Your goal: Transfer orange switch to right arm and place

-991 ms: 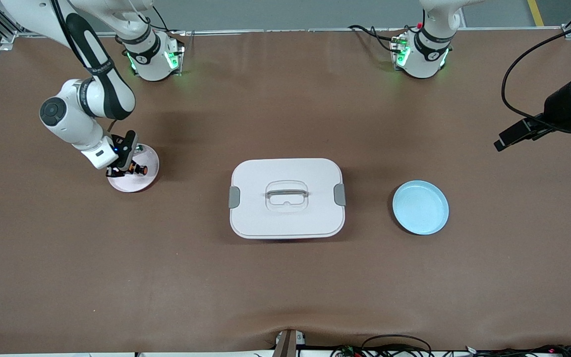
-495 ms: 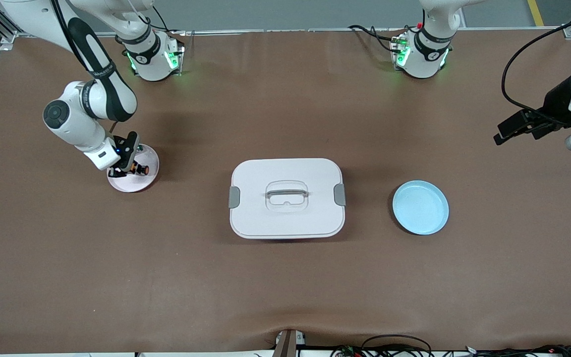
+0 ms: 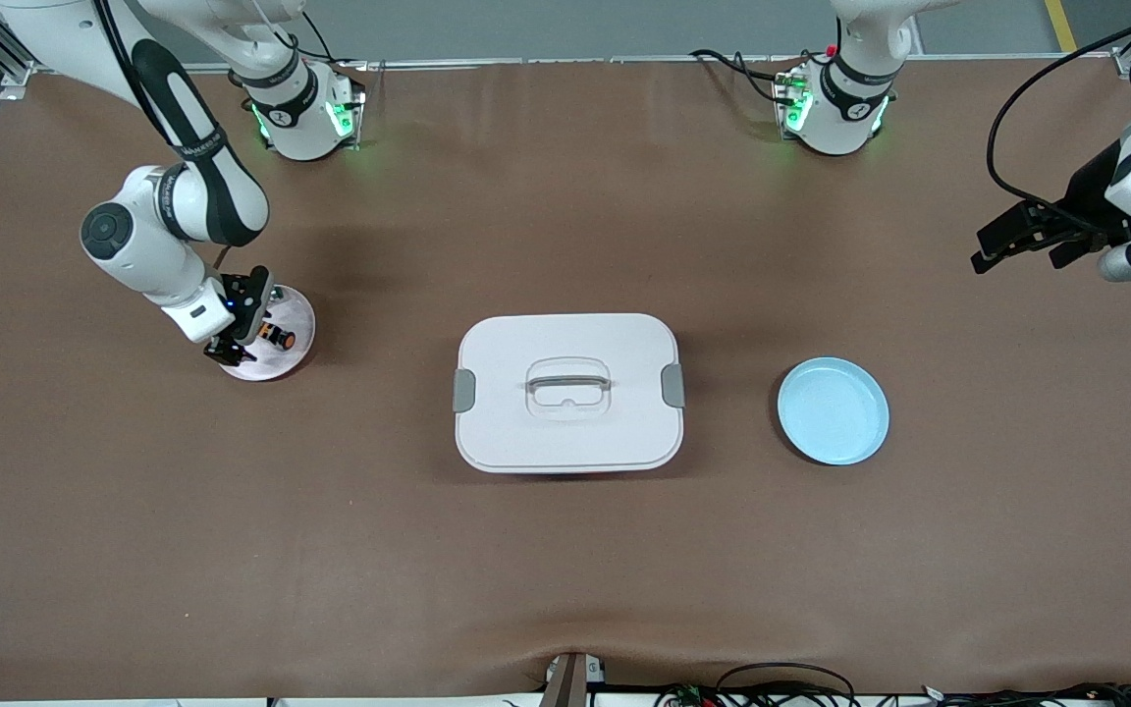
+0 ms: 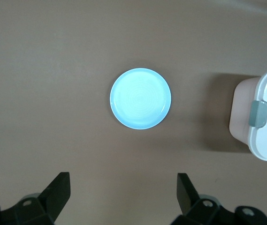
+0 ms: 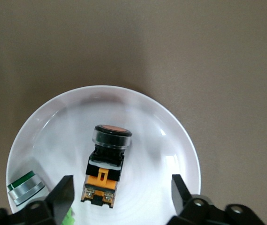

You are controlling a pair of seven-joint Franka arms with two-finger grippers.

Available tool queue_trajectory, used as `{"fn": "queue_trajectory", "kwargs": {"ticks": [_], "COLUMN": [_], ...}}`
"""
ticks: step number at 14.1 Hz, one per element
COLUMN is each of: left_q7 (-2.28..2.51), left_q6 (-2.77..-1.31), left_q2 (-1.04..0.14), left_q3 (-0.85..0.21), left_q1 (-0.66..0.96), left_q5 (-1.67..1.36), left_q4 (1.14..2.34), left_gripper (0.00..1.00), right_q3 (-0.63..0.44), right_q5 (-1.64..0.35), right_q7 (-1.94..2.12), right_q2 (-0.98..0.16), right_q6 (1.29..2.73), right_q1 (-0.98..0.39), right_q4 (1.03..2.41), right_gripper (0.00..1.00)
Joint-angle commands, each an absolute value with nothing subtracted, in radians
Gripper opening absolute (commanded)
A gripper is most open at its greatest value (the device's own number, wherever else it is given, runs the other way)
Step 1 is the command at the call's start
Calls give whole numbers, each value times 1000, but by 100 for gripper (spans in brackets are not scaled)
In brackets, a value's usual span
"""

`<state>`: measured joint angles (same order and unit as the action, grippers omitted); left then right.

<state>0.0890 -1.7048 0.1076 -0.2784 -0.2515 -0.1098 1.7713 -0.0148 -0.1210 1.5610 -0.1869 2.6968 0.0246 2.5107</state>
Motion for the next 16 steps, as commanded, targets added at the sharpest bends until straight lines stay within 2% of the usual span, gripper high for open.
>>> {"fn": "queue_trajectory", "kwargs": {"ticks": [1, 3, 5, 8, 11, 14, 16], "left_q7": [52, 52, 52, 52, 63, 69, 71], "left_q6": [-1727, -1735, -1746, -1746, -1753, -1770, -1773], "left_q2": [127, 126, 121, 121, 115, 124, 136], "left_q3": [-282, -282, -282, -281, -291, -291, -291], "left_q1": [-261, -262, -261, -265, -264, -264, -264], "left_q5": [-103, -106, -104, -104, -95, -92, -91], "left_q4": [1795, 1793, 1793, 1795, 1796, 1816, 1833], "left_gripper": [100, 100, 100, 100, 100, 100, 100], "right_q3": [0, -5, -5, -5, -5, -3, -2], "right_q5": [-172, -207, -210, -210, -204, -157, -83], "right_q7": [1572, 1562, 1501, 1373, 1167, 947, 800], "right_q2": [-184, -186, -186, -186, -186, -218, -225], "right_q6": [2514, 2333, 2219, 2163, 2060, 2056, 2059], "right_q1": [55, 61, 74, 97, 98, 86, 84], "right_q4": [2374, 2245, 2148, 2045, 1877, 1706, 1671], "right_gripper": [100, 100, 100, 100, 100, 100, 100]}}
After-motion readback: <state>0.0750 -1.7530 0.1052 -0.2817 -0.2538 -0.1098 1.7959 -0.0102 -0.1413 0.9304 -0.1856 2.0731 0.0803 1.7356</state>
